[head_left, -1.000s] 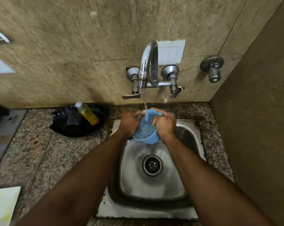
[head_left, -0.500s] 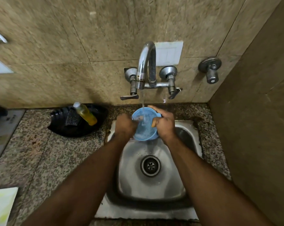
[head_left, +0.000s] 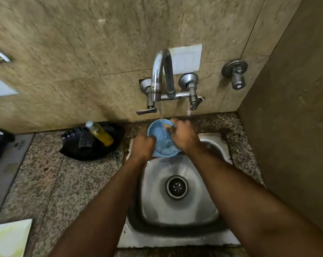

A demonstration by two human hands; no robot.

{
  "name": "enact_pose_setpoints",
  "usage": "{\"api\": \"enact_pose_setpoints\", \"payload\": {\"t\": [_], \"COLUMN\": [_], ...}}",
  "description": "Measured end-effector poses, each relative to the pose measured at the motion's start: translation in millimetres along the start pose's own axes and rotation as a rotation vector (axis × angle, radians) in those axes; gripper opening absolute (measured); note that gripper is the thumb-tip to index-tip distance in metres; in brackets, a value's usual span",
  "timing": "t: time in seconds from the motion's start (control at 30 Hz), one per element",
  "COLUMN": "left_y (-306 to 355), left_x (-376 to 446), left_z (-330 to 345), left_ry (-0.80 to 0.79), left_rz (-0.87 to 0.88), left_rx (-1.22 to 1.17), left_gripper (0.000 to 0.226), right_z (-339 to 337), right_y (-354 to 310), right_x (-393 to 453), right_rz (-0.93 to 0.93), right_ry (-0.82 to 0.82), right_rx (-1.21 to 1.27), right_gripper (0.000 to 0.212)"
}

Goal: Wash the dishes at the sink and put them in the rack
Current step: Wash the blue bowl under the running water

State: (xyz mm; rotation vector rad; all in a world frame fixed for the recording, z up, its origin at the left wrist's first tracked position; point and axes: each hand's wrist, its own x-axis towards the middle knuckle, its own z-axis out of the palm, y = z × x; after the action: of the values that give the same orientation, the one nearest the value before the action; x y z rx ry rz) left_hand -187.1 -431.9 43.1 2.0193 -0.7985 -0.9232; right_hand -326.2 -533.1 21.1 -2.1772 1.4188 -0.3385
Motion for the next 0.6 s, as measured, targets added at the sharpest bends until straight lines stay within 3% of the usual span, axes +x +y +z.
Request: {"api": "enact_pose_setpoints", "payload": {"t": [0.1, 0.2, 0.27, 0.33, 0.4, 0.47, 0.53, 0.6], "left_y": [19, 21, 19, 11, 3, 9, 13, 13], "left_x": [-9, -15, -14, -9, -3, -6, -13, -14], "left_z": [-13, -25, -28, -28, -28, -30, -31, -30], "left_ry": [0.175, 0.248, 0.219, 0.164, 0.084, 0.041, 0.014, 0.068], "left_rz": [0.010, -0.023, -0.074, -0.107, -0.125, -0.168, -0.137, -0.095], "left_rx": [0.095, 0.136, 0.159, 0.162, 0.176, 0.212, 0.305, 0.364], "left_gripper": [0.053, 0.051, 0.054, 0.053, 0.051, 0.052, 0.045, 0.036], "right_z": [-4, -3, 5, 11, 13, 10, 11, 15], "right_y": [-10, -9, -9, -16, -22, -28, -29, -24], "right_x": [-3, -12, -15, -13, -11, -16, -20, -24], "right_rz": [-0.080, -0.017, 0.026, 0.030, 0.075, 0.134, 0.156, 0.160], "right_ry": [-0.154, -0.325, -0.292, -0.155, -0.059, -0.066, -0.093, -0.138], "right_rx": [0.230, 0.606, 0.591, 0.317, 0.071, -0.027, -0.007, 0.316], "right_gripper": [0.017, 0.031, 0.031, 0.020, 0.042, 0.056, 0.055, 0.054]}}
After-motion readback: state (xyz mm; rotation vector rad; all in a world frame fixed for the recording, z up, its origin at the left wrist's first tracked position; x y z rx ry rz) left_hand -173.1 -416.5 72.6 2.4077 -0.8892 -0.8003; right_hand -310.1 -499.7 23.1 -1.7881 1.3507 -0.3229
